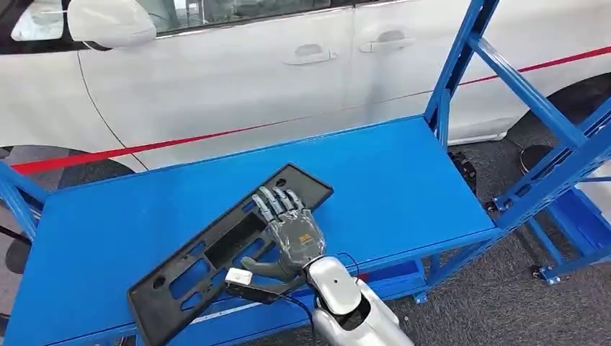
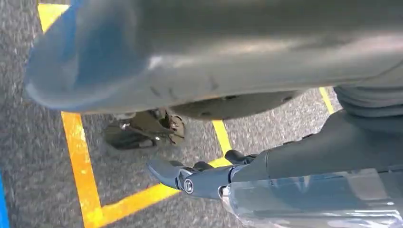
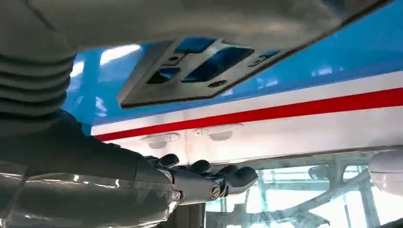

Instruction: Take the parts from the cabinet and place them on the table.

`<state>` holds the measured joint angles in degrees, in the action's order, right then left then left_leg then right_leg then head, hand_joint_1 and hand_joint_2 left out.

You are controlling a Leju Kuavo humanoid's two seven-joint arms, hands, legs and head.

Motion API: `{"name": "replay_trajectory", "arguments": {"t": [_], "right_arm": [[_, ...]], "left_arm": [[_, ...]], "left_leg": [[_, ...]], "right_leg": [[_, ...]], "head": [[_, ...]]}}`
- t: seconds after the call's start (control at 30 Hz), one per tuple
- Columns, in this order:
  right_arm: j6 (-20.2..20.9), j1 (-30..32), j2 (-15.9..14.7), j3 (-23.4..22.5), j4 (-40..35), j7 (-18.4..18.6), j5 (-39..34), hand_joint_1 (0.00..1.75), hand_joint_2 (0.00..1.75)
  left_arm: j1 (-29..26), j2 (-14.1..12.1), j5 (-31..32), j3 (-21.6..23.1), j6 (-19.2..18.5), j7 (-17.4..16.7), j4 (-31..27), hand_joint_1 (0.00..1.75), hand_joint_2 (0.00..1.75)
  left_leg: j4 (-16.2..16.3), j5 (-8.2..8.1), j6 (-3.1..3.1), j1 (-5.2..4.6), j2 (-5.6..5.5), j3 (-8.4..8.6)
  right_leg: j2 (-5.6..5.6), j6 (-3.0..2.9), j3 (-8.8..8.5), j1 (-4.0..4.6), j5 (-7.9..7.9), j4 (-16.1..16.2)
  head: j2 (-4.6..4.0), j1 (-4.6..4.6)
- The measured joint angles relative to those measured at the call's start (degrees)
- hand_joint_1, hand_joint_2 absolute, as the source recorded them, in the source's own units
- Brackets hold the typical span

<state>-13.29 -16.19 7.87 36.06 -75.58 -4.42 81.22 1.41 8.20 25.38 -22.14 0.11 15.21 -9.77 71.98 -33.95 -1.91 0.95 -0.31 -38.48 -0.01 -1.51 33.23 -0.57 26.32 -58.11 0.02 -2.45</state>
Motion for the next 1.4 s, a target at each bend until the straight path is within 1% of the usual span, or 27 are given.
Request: {"name": "replay_trajectory", "arguments": {"t": [0.03,0.07,0.1,0.17,0.2,0.23,0.33,0.4,0.5,0.53,0.57,0.6,0.63,0.7,0.77,0.8,0.87,0.9,0.97,1.0,1.07,1.1,1.13,1.2,1.23,1.37,1.4], "right_arm": [[0.0,0.0,0.0,0.0,0.2,0.0,0.0,0.0,0.0],[0.0,0.1,0.0,0.0,0.3,-0.1,0.0,0.0,0.0],[0.1,0.1,0.0,0.0,0.4,-0.1,0.0,0.0,0.0],[0.1,0.1,0.0,0.0,0.4,-0.1,0.1,0.0,0.0],[0.1,0.1,0.1,0.0,0.4,-0.1,0.1,0.0,0.0],[0.0,0.0,0.1,0.0,0.5,-0.1,0.1,0.0,0.0],[0.0,0.0,0.1,0.0,0.5,-0.1,0.1,0.0,0.0],[0.0,-0.1,0.1,0.0,0.4,-0.1,0.1,0.0,0.0],[0.0,-0.1,0.1,0.0,0.5,-0.1,0.1,0.0,0.0],[0.0,0.0,0.0,0.0,0.7,-0.1,0.1,0.0,0.0],[0.0,0.1,0.0,0.0,0.8,-0.1,0.1,0.0,0.0],[0.0,0.1,0.0,0.0,0.8,-0.1,0.1,0.0,1.75],[0.0,0.1,0.0,0.0,0.8,-0.1,0.1,0.0,1.75],[-0.9,0.1,0.0,0.0,0.8,0.9,0.3,0.0,1.75],[-8.8,1.1,0.2,-1.2,1.6,2.2,-2.0,0.0,1.75],[-15.2,1.1,0.2,-2.5,4.3,-0.2,-5.7,0.0,1.75],[-20.0,0.7,0.3,-4.7,8.7,-3.7,-9.7,0.0,1.75],[-20.5,0.8,0.5,-5.5,9.9,-4.8,-10.8,0.0,0.0],[-19.2,0.8,1.6,-7.0,11.5,-9.2,-17.0,0.0,0.0],[-17.3,1.2,2.0,-7.9,11.4,-11.5,-20.9,0.0,1.75],[-14.1,2.3,2.2,-9.4,10.3,-13.9,-26.5,0.0,1.75],[-13.1,2.6,2.3,-9.8,9.9,-14.3,-27.8,0.0,1.75],[-12.1,2.8,2.4,-10.3,9.4,-14.7,-29.1,0.0,1.75],[-10.9,3.7,2.4,-10.9,7.2,-15.7,-30.9,0.0,1.75],[-10.7,4.0,2.4,-11.1,6.2,-16.1,-31.3,0.0,1.75],[-10.3,5.0,2.4,-11.8,4.3,-16.5,-31.4,0.0,1.75],[-10.3,5.2,2.4,-12.0,3.5,-16.6,-31.4,0.0,1.75]], "left_arm": [[0.0,0.0,0.0,0.0,0.0,0.0,0.0,0.0,0.0],[-0.1,0.0,0.0,0.0,0.0,0.0,0.0,0.0,0.0],[-0.2,0.0,0.0,0.0,0.0,0.0,0.0,0.0,0.0],[-0.1,0.0,0.0,0.0,0.1,0.0,0.0,0.0,0.0],[-0.1,0.0,0.0,0.0,0.1,0.0,0.0,0.0,0.0],[-0.1,0.0,0.0,0.0,0.1,0.0,0.0,0.0,0.0],[-0.1,0.0,0.0,0.0,0.1,0.0,0.0,0.0,0.0],[-0.1,0.1,0.0,0.0,0.2,0.0,0.0,0.0,0.0],[-0.1,0.2,0.0,0.0,0.1,0.0,0.0,0.0,0.0],[-0.1,0.2,0.0,0.0,0.1,0.0,0.0,0.0,0.0],[-0.1,0.2,0.0,0.0,0.1,0.0,0.0,0.0,0.0],[-0.1,0.2,0.0,0.0,0.1,0.0,0.0,0.0,0.0],[-0.1,0.2,0.0,0.0,0.1,0.0,0.0,0.0,0.0],[-0.1,0.2,0.7,0.0,0.1,0.4,0.0,0.0,0.0],[0.2,0.1,2.1,0.3,0.1,1.3,-0.2,0.0,0.0],[0.3,0.0,1.9,0.2,0.1,1.4,-0.2,0.0,0.0],[0.7,-0.1,1.7,0.2,0.2,1.5,-0.2,0.0,0.0],[0.8,-0.3,1.7,0.2,0.2,1.6,-0.2,0.0,0.0],[1.0,-0.3,1.3,0.1,0.7,1.6,-0.2,0.0,0.0],[1.0,-0.5,1.1,0.0,0.9,1.6,-0.2,0.0,0.0],[1.0,-0.5,1.0,-0.2,1.1,1.5,-0.2,0.0,0.0],[0.8,-0.5,0.9,-0.3,1.1,1.5,-0.2,0.0,0.0],[0.8,-0.5,0.9,-0.4,1.2,1.4,-0.2,0.0,0.0],[0.8,-0.6,0.5,-0.8,1.3,1.6,-0.2,0.0,0.0],[0.9,-0.7,0.4,-1.2,1.4,1.7,-0.2,0.0,0.0],[0.9,-0.8,0.3,-1.6,1.6,1.8,-0.2,0.0,0.0],[0.8,-0.9,0.3,-1.8,1.7,1.9,-0.2,0.0,0.0]], "left_leg": [[3.7,-1.04,-0.05,0.0,0.0,-1.94],[4.6,-0.42,-0.02,0.0,0.0,-2.69],[2.4,1.55,0.15,0.0,0.0,-1.85],[-7.7,7.21,0.7,-0.03,0.0,2.76],[-12.4,8.8,1.12,-0.13,0.03,4.88],[-13.6,7.86,1.22,-0.59,0.0,5.45],[-13.8,8.15,1.8,-0.76,-0.11,5.34],[-14.8,8.65,2.57,-0.05,0.0,6.01],[-14.8,8.6,2.99,-0.04,0.11,6.03],[-14.8,8.59,3.0,-0.04,0.11,6.0],[-14.8,8.56,3.0,-0.04,0.1,6.05],[-14.8,8.49,2.96,-0.03,0.05,6.14],[-14.8,8.41,2.87,-0.03,-0.03,6.29],[-14.7,8.05,2.52,-0.04,-0.07,6.74],[-14.5,7.9,1.93,-0.38,-0.25,6.51],[-14.6,7.9,1.57,-0.34,-0.22,6.53],[-15.0,7.92,0.73,-0.25,-0.18,6.81],[-14.5,7.32,0.45,-0.11,-0.06,6.71],[-7.9,3.23,0.13,-0.08,-0.01,3.86],[-2.7,0.77,-0.05,-0.08,-0.01,1.44],[4.1,-0.99,-0.15,-0.08,-0.01,-1.94],[3.3,0.21,-0.04,-0.09,0.0,-1.7],[0.0,2.44,0.17,-0.11,-0.01,-0.25],[-11.0,8.01,0.99,-0.24,0.0,5.05],[-14.2,7.68,1.59,-0.43,0.0,6.68],[-14.8,7.93,2.02,-0.98,-0.05,6.6],[-15.5,8.41,2.57,-0.26,0.04,6.94]], "right_leg": [[-0.01,-0.08,0.0,0.13,0.05,0.0],[0.0,-0.17,-0.11,0.24,0.13,-0.1],[0.07,-0.2,-0.28,0.32,0.24,-0.1],[0.26,-0.02,-0.81,0.42,0.56,-0.2],[0.26,0.15,-0.97,0.43,0.74,-0.2],[0.3,0.43,-0.87,0.83,0.9,-0.4],[0.31,1.26,-0.79,0.6,0.71,-0.1],[0.33,1.94,-0.88,0.74,1.59,-0.9],[0.26,2.47,5.08,0.45,7.96,-13.0],[0.25,2.61,7.25,0.35,9.16,-17.0],[0.24,2.72,8.19,0.23,8.8,-18.4],[0.21,2.73,7.75,0.14,7.14,-16.9],[0.17,2.65,6.12,0.05,4.57,-13.1],[0.02,2.25,0.45,-0.07,-0.85,-1.5],[0.09,1.81,0.13,0.36,-0.18,-0.1],[0.11,1.56,0.19,0.44,-0.16,-0.1],[0.27,0.76,0.07,0.46,-0.37,0.3],[0.11,0.33,-0.21,0.09,-0.66,0.7],[0.16,-0.22,-0.18,0.09,-0.62,0.7],[0.14,-0.3,-0.17,0.22,-0.57,0.7],[0.0,-0.43,-0.22,0.46,-0.47,0.7],[0.05,-0.46,-0.28,0.55,-0.44,0.7],[0.15,-0.48,-0.36,0.62,-0.39,0.6],[0.31,-0.31,-0.76,0.78,-0.14,0.6],[0.3,-0.16,-0.81,0.75,-0.07,0.6],[0.34,0.98,-0.53,0.76,-0.26,0.7],[0.34,1.42,-0.43,1.05,0.1,0.4]], "head": [[0.0,0.0],[0.0,0.0],[0.0,0.0],[0.0,0.0],[0.0,0.0],[0.0,0.0],[0.0,0.02],[0.0,0.04],[0.0,0.04],[0.0,0.04],[0.0,0.04],[0.0,0.04],[0.0,0.04],[0.0,0.04],[0.0,0.04],[0.0,0.04],[0.0,0.04],[0.0,0.04],[0.0,0.0],[0.0,0.02],[0.0,0.0],[0.0,0.0],[0.0,0.0],[0.0,0.0],[0.0,0.02],[0.0,0.02],[0.0,0.0]]}}
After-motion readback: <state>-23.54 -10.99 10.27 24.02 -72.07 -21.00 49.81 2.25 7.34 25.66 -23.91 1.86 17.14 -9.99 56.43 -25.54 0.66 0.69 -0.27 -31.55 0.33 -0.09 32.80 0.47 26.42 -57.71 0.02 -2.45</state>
